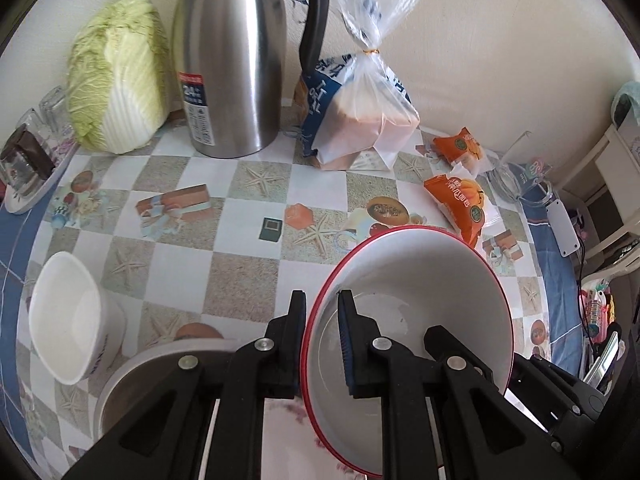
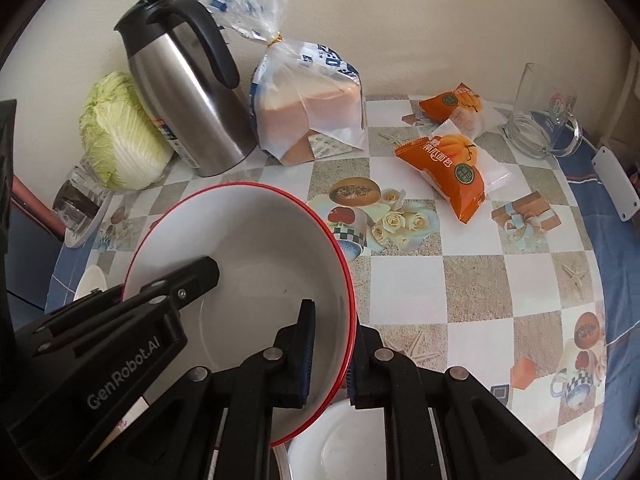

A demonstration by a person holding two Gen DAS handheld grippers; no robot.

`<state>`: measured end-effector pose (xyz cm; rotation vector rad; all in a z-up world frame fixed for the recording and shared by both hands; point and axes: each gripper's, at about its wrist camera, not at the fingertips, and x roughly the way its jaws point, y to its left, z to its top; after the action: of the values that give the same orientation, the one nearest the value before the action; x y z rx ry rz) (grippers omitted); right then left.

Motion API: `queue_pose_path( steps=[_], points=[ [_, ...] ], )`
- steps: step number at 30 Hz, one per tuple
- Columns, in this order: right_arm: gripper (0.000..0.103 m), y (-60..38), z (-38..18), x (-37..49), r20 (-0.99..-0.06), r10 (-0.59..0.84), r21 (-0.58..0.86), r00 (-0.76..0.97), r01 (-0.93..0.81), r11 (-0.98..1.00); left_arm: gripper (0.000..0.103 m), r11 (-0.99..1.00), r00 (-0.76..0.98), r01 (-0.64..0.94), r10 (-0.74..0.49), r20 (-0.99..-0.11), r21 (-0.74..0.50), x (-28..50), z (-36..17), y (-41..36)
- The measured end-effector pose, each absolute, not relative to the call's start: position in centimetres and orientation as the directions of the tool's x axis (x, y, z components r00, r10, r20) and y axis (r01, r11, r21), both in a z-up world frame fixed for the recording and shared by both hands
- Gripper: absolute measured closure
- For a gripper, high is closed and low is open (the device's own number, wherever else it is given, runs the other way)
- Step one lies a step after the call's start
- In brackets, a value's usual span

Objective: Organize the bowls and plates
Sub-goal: 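Carry the red-rimmed bowl over the steel basin with both tools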

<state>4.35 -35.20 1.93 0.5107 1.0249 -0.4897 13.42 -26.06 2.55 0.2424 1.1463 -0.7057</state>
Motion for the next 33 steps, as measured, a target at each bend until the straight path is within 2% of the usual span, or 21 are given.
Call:
queue_pose_path(
  steps=[14, 25, 33],
  points=[
    [0.089, -29.0, 4.1, 1.3, -0.857, -0.124, 0.218, 0.5, 0.571, 0.792, 0.087, 0.796, 0.281, 0.569, -0.426, -0.86, -0.208, 10.5, 4.7, -18.7],
    [0.089, -24.3, 4.0, -1.0, -0.851, -0.12, 0.235, 0.511, 0.575, 0.784, 0.087, 0.807, 0.266, 0.533, -0.445, -0.855, -0.254, 8.4, 4.3, -13.4],
    [0.088, -22.1, 4.3, -1.8, -0.845, -0.109, 0.252, 0.523, 0.57, 0.782, 0.087, 0.81, 0.285, 0.532, -0.446, -0.848, -0.248, 7.6, 5.0, -11.2]
  ],
)
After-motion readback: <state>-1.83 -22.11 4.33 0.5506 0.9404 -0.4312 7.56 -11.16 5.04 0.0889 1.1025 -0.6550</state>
